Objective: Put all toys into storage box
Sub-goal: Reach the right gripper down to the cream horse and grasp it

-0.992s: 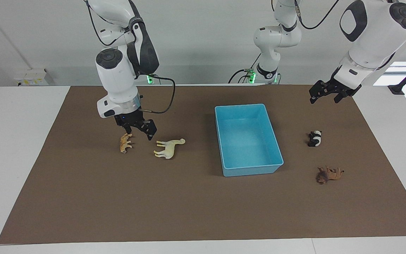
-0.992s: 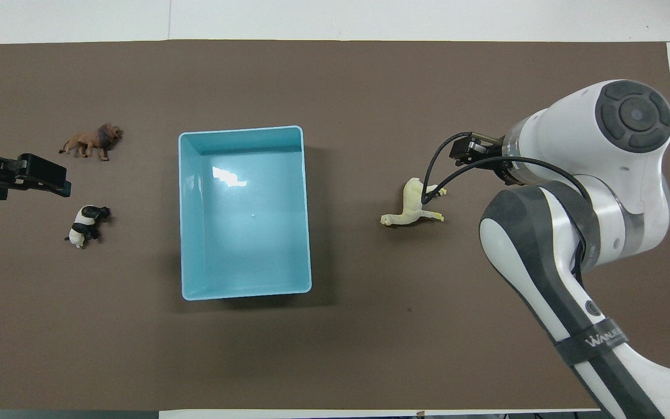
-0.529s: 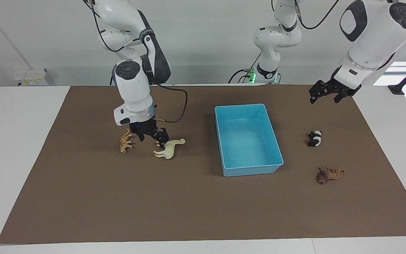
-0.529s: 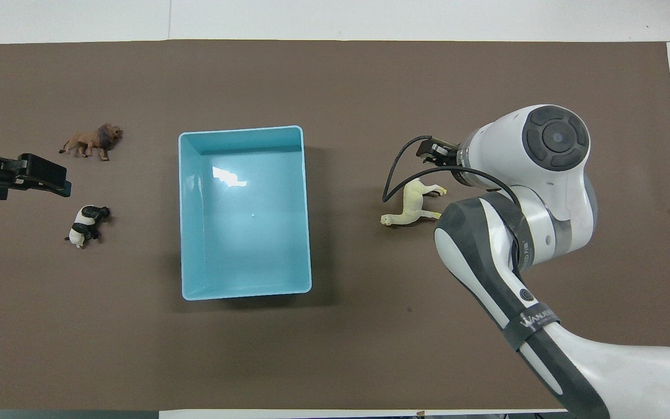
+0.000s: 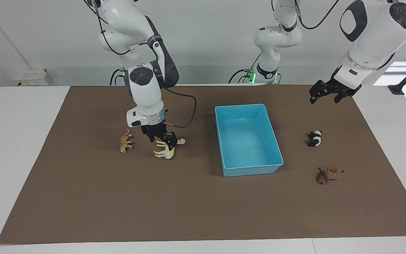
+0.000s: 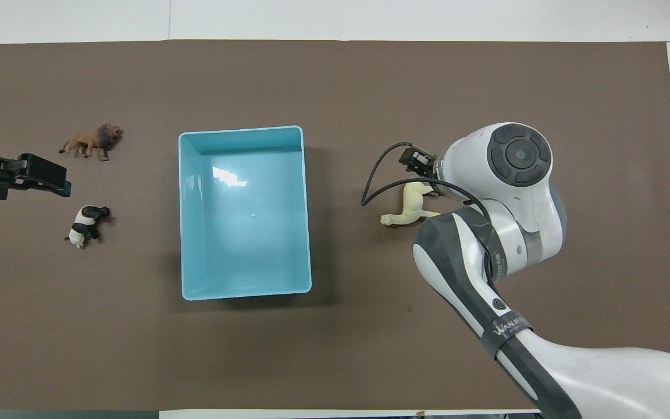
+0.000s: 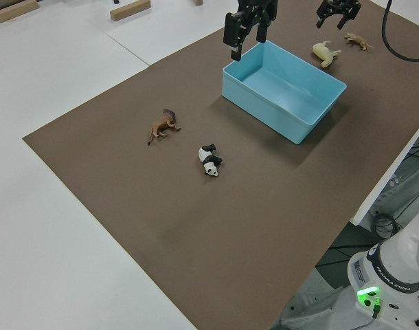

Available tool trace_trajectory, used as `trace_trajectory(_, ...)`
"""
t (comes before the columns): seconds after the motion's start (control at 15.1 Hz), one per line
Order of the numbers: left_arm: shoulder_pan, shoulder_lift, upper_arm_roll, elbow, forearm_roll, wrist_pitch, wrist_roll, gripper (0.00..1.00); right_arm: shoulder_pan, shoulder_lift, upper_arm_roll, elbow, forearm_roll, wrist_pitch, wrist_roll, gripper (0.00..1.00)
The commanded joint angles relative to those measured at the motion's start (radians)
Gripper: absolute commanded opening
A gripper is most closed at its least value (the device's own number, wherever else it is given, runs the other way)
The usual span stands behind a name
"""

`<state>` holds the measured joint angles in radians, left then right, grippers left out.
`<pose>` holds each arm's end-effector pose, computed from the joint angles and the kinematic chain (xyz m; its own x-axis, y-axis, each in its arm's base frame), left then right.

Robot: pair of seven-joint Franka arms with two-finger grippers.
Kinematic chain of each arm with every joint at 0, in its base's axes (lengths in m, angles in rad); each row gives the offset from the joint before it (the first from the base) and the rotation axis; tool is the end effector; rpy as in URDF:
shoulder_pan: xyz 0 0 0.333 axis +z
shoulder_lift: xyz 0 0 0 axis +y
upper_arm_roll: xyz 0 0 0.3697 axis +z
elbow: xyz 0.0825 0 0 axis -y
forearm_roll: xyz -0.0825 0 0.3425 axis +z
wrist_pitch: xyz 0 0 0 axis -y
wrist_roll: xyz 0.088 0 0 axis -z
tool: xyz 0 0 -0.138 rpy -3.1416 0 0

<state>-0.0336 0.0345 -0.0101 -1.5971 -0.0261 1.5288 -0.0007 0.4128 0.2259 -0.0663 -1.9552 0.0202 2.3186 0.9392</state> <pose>0.5148 -0.0261 0.6149 0.9938 -0.0439 -0.1026 -0.0414 -0.9988 0.0263 0.5606 0.2058 0.4218 0.8186 -0.5688 0.0799 -0.5596 -0.8212 -0.1121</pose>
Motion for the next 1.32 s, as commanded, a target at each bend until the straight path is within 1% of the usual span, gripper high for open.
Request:
trace_trajectory(0.0, 0.009, -0.021, -0.005, -0.020, 0.002, -0.006, 0.008, 1.00, -0.003, -0.028, 0.000, -0.091, 0.006, 0.094, 0.027, 1.00)
trace_trajectory(0.26, 0.009, -0.021, -0.005, -0.020, 0.002, -0.006, 0.008, 1.00, -0.005, -0.031, -0.001, -0.100, 0.004, 0.099, 0.010, 1.00)
trace_trajectory(0.6, 0.009, -0.021, -0.005, -0.020, 0.002, -0.006, 0.008, 1.00, -0.003, -0.033, -0.001, -0.100, 0.004, 0.073, -0.120, 1.00)
trace_trajectory(0.86, 0.009, -0.021, -0.005, -0.020, 0.002, -0.006, 0.008, 1.00, -0.003, -0.040, -0.001, -0.108, 0.000, 0.030, -0.290, 1.00)
trace_trajectory(1.06, 0.006, -0.021, -0.008, -0.020, 0.002, -0.004, 0.001, 1.00, -0.015, -0.039, -0.001, -0.108, 0.004, 0.035, -0.290, 1.00)
trace_trajectory(1.12, -0.003, -0.024, -0.005, -0.026, 0.002, -0.009, -0.022, 1.00, -0.002, -0.034, -0.001, -0.105, 0.004, 0.030, -0.287, 1.00)
trace_trajectory(1.19, -0.003, -0.045, -0.005, -0.073, 0.005, 0.005, -0.077, 1.00, 0.012, -0.019, -0.001, -0.105, 0.004, 0.042, -0.283, 1.00)
trace_trajectory(1.26, 0.004, -0.077, -0.005, -0.143, 0.011, 0.063, -0.093, 1.00, 0.024, 0.002, -0.001, -0.103, 0.004, 0.048, -0.283, 1.00)
